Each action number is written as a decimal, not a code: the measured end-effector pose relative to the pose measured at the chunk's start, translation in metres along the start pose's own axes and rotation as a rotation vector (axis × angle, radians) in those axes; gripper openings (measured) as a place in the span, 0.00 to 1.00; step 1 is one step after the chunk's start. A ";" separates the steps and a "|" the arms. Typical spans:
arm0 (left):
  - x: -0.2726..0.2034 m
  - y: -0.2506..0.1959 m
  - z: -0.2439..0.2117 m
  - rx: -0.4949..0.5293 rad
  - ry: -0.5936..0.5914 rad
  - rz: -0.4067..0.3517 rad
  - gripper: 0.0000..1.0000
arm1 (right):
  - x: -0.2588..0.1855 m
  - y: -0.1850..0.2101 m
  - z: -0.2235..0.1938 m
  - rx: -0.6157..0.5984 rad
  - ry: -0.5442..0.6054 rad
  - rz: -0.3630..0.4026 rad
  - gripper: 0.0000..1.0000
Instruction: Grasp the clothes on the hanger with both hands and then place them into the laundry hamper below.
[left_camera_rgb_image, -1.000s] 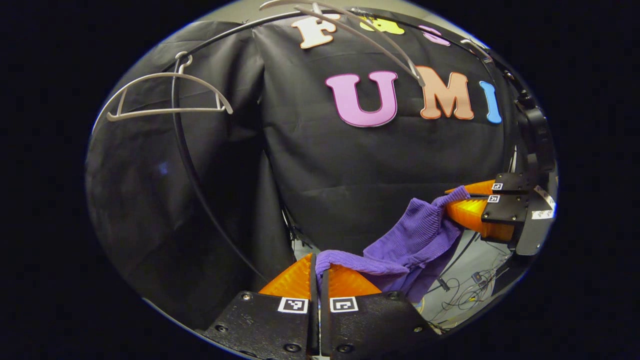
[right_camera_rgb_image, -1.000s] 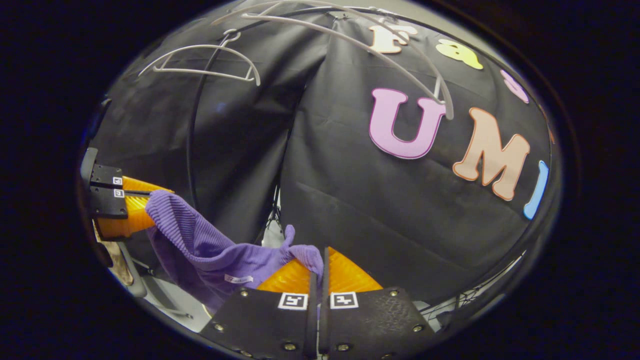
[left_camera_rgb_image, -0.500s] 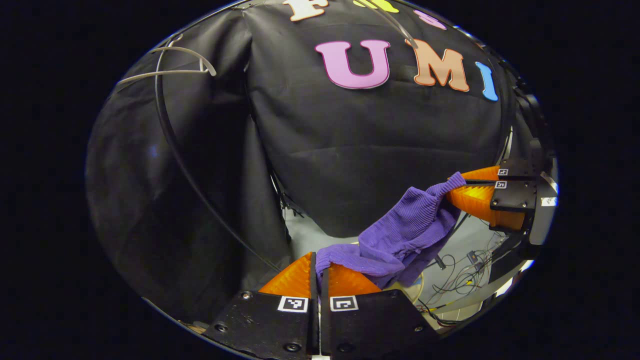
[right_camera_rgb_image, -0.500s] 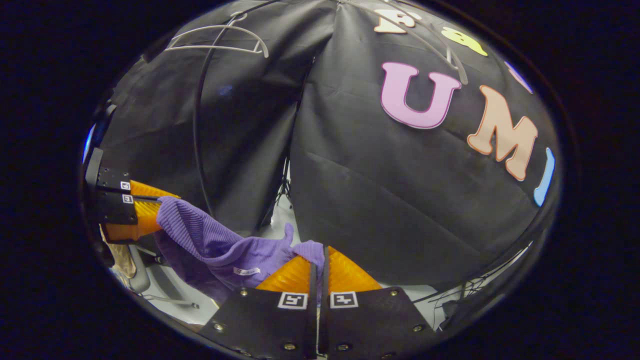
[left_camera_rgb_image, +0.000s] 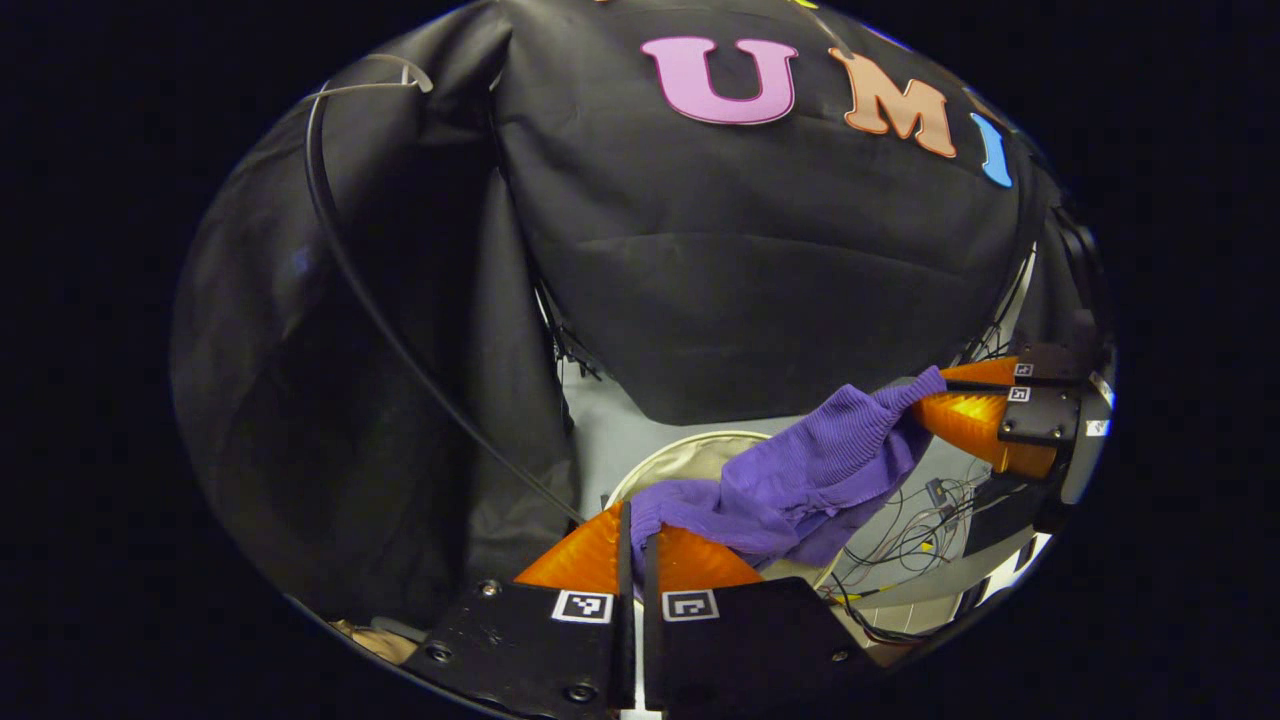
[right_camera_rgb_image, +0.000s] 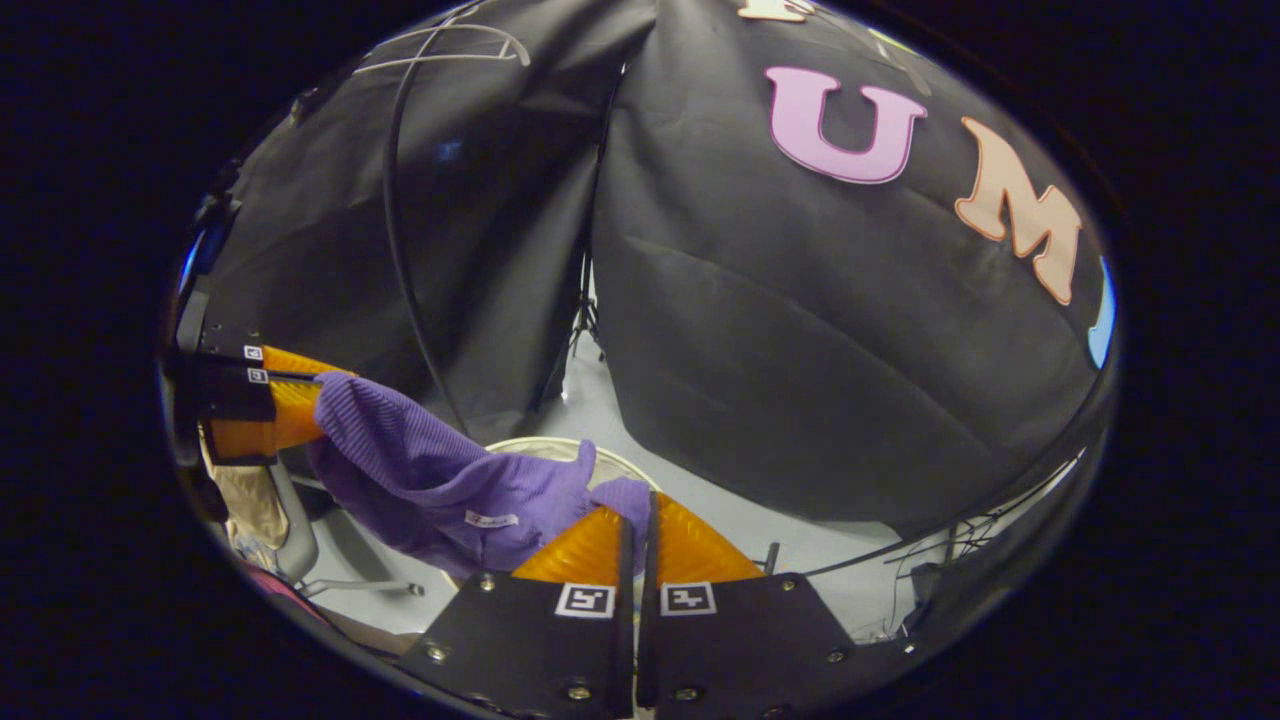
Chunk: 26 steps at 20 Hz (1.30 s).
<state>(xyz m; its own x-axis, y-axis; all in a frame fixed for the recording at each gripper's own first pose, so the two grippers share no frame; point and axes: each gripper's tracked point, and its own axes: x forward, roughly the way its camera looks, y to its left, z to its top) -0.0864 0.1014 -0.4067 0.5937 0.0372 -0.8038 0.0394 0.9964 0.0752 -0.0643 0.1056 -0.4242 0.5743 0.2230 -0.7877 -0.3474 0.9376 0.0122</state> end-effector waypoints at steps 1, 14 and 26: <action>0.002 0.000 -0.003 -0.008 0.009 -0.001 0.05 | 0.001 0.001 -0.001 -0.002 0.010 0.001 0.00; 0.005 -0.004 -0.005 -0.003 0.026 -0.002 0.12 | 0.008 -0.003 -0.005 0.031 0.045 0.011 0.03; -0.008 -0.014 0.030 0.015 -0.062 -0.030 0.12 | -0.005 -0.010 0.027 0.040 -0.038 0.006 0.04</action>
<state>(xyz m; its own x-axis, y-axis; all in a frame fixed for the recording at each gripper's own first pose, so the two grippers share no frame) -0.0680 0.0847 -0.3839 0.6411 0.0023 -0.7674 0.0696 0.9957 0.0611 -0.0434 0.1020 -0.4040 0.6004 0.2381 -0.7634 -0.3214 0.9460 0.0423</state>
